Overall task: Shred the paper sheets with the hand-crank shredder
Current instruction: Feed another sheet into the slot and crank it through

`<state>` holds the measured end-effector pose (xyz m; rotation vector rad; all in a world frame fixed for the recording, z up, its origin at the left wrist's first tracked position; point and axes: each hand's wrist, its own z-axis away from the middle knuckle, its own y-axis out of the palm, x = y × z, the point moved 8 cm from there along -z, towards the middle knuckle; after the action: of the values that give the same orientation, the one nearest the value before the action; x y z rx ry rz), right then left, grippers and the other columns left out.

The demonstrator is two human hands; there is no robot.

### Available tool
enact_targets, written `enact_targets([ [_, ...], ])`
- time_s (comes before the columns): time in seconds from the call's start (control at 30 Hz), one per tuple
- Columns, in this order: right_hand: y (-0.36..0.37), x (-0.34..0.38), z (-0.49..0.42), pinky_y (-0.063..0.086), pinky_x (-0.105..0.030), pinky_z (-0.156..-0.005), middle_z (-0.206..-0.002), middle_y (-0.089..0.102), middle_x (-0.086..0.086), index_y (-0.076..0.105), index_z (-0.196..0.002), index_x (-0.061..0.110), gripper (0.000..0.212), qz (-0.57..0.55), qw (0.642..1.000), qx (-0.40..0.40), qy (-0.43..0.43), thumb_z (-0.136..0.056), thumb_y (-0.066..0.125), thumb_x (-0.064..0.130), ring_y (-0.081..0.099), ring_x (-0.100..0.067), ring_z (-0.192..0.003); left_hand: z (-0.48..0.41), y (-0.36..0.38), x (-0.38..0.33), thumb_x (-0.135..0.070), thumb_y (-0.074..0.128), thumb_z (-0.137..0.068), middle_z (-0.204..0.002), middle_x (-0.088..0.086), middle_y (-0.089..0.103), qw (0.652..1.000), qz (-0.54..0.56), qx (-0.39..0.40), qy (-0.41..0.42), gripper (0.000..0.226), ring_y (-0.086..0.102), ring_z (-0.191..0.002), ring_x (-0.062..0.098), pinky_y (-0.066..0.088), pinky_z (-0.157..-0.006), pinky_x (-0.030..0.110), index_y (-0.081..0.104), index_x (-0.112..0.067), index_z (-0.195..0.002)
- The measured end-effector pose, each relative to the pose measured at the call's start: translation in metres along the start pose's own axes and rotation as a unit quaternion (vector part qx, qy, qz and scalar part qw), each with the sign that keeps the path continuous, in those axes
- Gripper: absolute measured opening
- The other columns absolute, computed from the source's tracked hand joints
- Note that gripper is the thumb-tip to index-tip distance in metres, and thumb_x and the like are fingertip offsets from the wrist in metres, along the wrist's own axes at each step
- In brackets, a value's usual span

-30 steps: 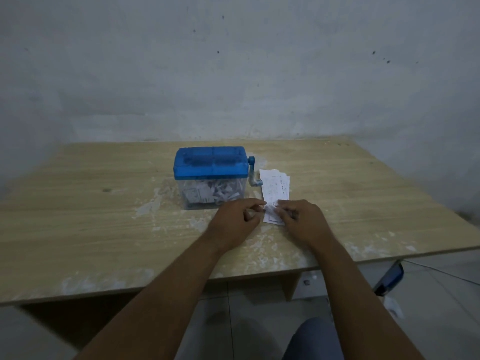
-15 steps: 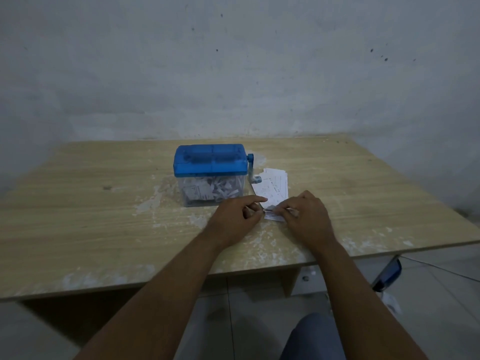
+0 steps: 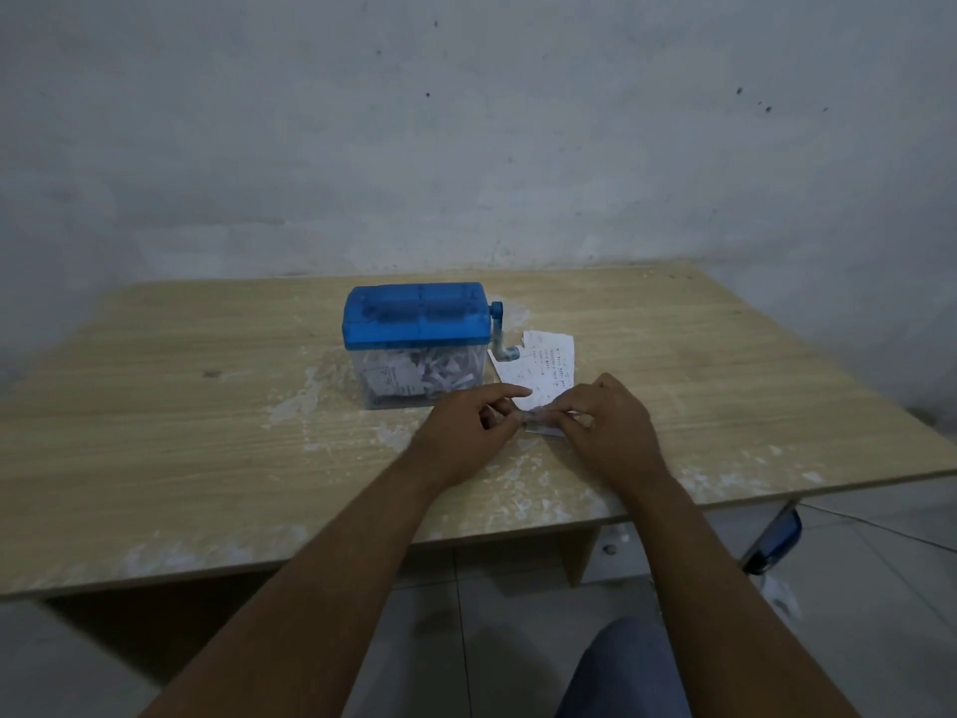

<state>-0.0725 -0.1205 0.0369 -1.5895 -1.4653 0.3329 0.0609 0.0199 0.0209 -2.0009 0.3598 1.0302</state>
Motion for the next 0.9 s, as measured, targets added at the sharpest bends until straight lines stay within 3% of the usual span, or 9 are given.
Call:
enact_targets([
  [0.1, 0.001, 0.007, 0.001, 0.036, -0.029, -0.068, -0.098, 0.075, 0.011, 0.079, -0.099, 0.029, 0.02, -0.001, 1.0, -0.004, -0.031, -0.1, 0.06, 0.031, 0.047, -0.009, -0.084, 0.001, -0.001, -0.001, -0.031, 0.07, -0.101, -0.093, -0.023, 0.071, 1.0, -0.004, 0.001, -0.006, 0.031, 0.065, -0.083, 0.005, 0.06, -0.074, 0.022, 0.072, -0.041, -0.13],
  [0.23, -0.013, 0.011, 0.005, 0.045, -0.035, -0.068, -0.095, 0.077, 0.01, 0.083, -0.094, 0.026, 0.012, -0.009, 0.997, -0.061, -0.045, -0.097, 0.071, 0.025, 0.055, -0.016, -0.083, 0.002, -0.002, -0.002, -0.039, 0.067, -0.102, -0.094, -0.02, 0.072, 1.0, 0.011, 0.0, -0.018, 0.028, 0.066, -0.085, 0.002, 0.06, -0.076, 0.019, 0.073, -0.043, -0.13],
  [0.33, -0.024, 0.014, 0.007, 0.047, -0.037, -0.064, -0.091, 0.077, 0.007, 0.083, -0.09, 0.02, 0.011, -0.013, 0.993, -0.107, -0.044, -0.092, 0.078, 0.03, 0.056, -0.017, -0.083, 0.003, -0.002, -0.009, -0.036, 0.062, -0.106, -0.096, -0.015, 0.077, 0.997, 0.066, 0.009, -0.027, 0.027, 0.07, -0.081, 0.0, 0.06, -0.072, 0.02, 0.072, -0.037, -0.131],
  [0.47, -0.033, 0.023, 0.012, 0.047, -0.037, -0.06, -0.09, 0.076, 0.001, 0.082, -0.089, 0.014, 0.01, 0.002, 0.985, -0.164, -0.044, -0.085, 0.087, 0.021, 0.056, -0.02, -0.083, 0.001, -0.003, -0.02, -0.031, 0.052, -0.112, -0.101, 0.003, 0.082, 0.966, 0.236, 0.02, -0.108, 0.029, 0.077, -0.085, 0.023, 0.062, -0.071, 0.029, 0.072, -0.022, -0.131],
  [0.57, -0.039, 0.045, 0.012, 0.043, -0.032, -0.059, -0.087, 0.072, 0.001, 0.083, -0.089, 0.015, 0.01, 0.003, 0.977, -0.2, -0.076, -0.083, 0.09, 0.018, 0.053, -0.021, -0.082, -0.003, -0.007, -0.029, -0.029, 0.062, -0.107, -0.098, 0.004, 0.082, 0.957, 0.255, 0.032, -0.131, 0.025, 0.079, -0.087, 0.025, 0.064, -0.076, 0.029, 0.076, -0.017, -0.124],
  [0.67, -0.046, 0.068, 0.008, 0.041, -0.031, -0.063, -0.085, 0.064, 0.002, 0.084, -0.093, 0.019, 0.012, -0.013, 0.971, -0.203, -0.122, -0.085, 0.088, 0.027, 0.05, -0.021, -0.081, -0.009, -0.022, -0.042, -0.019, 0.074, -0.1, -0.099, 0.01, 0.08, 0.967, 0.232, 0.005, -0.104, 0.019, 0.079, -0.085, 0.02, 0.063, -0.075, 0.024, 0.079, -0.012, -0.117],
  [0.8, -0.054, 0.077, 0.001, 0.044, -0.028, -0.074, -0.099, 0.055, 0.0, 0.082, -0.103, 0.024, 0.032, -0.154, 0.971, -0.168, -0.068, -0.09, 0.076, 0.053, 0.052, -0.019, -0.092, -0.017, -0.055, -0.065, -0.021, 0.082, -0.094, -0.088, 0.009, 0.08, 0.982, 0.181, -0.034, -0.042, 0.016, 0.079, -0.085, 0.019, 0.065, -0.079, 0.028, 0.082, -0.021, -0.11],
  [0.9, -0.058, 0.07, -0.008, 0.055, -0.044, -0.069, -0.111, 0.056, -0.003, 0.08, -0.111, 0.024, 0.032, -0.339, 0.922, -0.179, 0.05, -0.094, 0.071, 0.05, 0.06, -0.023, -0.091, -0.021, -0.083, -0.077, -0.017, 0.085, -0.09, -0.077, 0.004, 0.079, 0.983, 0.167, -0.079, -0.016, 0.018, 0.078, -0.079, 0.015, 0.063, -0.078, 0.024, 0.083, -0.018, -0.107],
])
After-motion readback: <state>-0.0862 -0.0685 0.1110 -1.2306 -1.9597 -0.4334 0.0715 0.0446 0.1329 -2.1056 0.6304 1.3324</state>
